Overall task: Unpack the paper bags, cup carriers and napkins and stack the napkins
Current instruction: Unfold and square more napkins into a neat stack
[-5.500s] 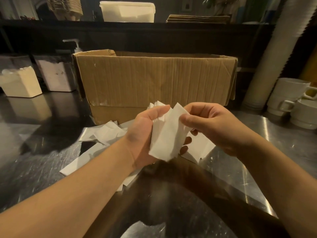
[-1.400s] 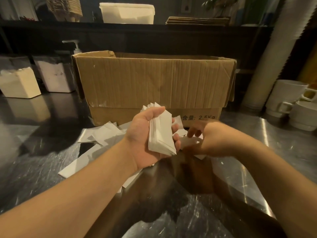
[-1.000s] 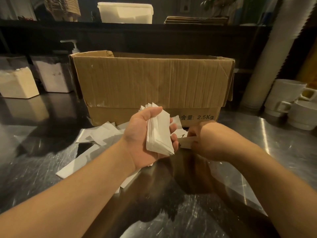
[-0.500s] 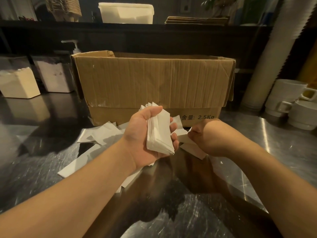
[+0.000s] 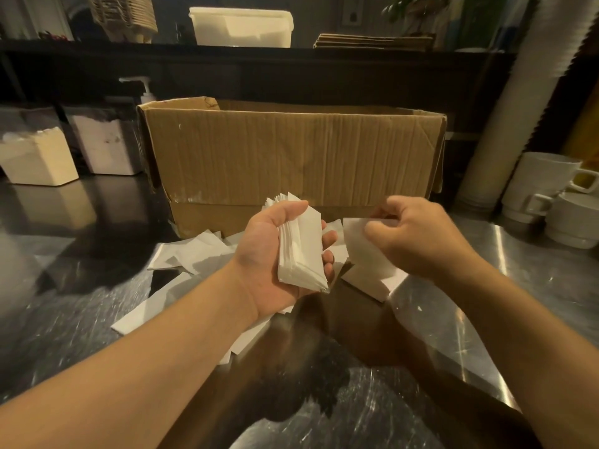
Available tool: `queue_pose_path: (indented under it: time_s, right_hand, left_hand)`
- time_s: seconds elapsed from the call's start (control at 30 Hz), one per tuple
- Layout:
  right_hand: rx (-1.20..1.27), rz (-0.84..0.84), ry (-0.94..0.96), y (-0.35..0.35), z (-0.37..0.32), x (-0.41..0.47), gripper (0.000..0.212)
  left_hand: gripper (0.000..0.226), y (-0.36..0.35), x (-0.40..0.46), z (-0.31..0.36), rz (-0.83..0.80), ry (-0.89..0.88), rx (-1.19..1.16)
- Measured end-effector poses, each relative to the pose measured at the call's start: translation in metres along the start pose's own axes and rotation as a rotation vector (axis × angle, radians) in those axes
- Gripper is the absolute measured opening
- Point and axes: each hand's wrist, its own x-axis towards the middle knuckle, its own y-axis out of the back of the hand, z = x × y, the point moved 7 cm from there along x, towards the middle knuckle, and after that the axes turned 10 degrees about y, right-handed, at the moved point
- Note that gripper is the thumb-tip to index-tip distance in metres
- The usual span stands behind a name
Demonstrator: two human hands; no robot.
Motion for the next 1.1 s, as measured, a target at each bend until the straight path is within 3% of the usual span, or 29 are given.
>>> queue_pose_path:
  time_s: [0.07, 0.13, 0.2, 0.27, 0.4, 0.6, 0.73, 0.9, 0.97, 1.1]
  right_hand:
    - [0.212, 0.016, 0.008, 0.005, -0.005, 0.001, 0.02]
    - [0.449, -0.102, -0.002, 0.001, -0.011, -0.001, 0.033]
    - [0.662, -0.274, 0.03, -0.008, -0.02, -0.005, 0.027]
    - [0.746, -0.339, 0.083, -0.013, -0.025, -0.008, 0.017]
    - [0.731, -0.277, 0.083, -0.017, -0.026, -0.01, 0.015]
    - [0.662, -0.181, 0.021, -0.018, -0.024, -0.009, 0.015]
    - [0.588, -0.121, -0.016, -0.018, -0.02, -0.008, 0.015]
    - [0.528, -0.029, -0.002, -0.016, -0.022, -0.01, 0.012]
    - [0.466, -0.013, -0.008, -0.018, -0.022, -0.01, 0.019]
    - [0.385, 0.086, -0.065, -0.015, -0.018, -0.008, 0.026]
  left_hand:
    - [0.057, 0.001, 0.0, 0.002, 0.004, -0.021, -0.005]
    - [0.065, 0.002, 0.001, 0.003, 0.006, -0.024, 0.002]
    - [0.065, -0.001, 0.001, 0.003, -0.012, -0.018, 0.04]
    - [0.054, -0.007, -0.001, 0.001, -0.046, -0.009, 0.109]
    - [0.039, -0.016, -0.006, 0.0, -0.118, -0.026, 0.233]
    - [0.04, -0.019, -0.007, 0.0, -0.142, -0.082, 0.293]
    - [0.053, -0.02, -0.006, -0.001, -0.163, -0.051, 0.271]
    - [0.054, -0.025, -0.01, -0.005, -0.251, -0.031, 0.236]
    - [0.049, -0.022, -0.01, -0.005, -0.222, -0.06, 0.234]
    - [0.064, -0.015, -0.004, -0.001, -0.161, -0.1, 0.177]
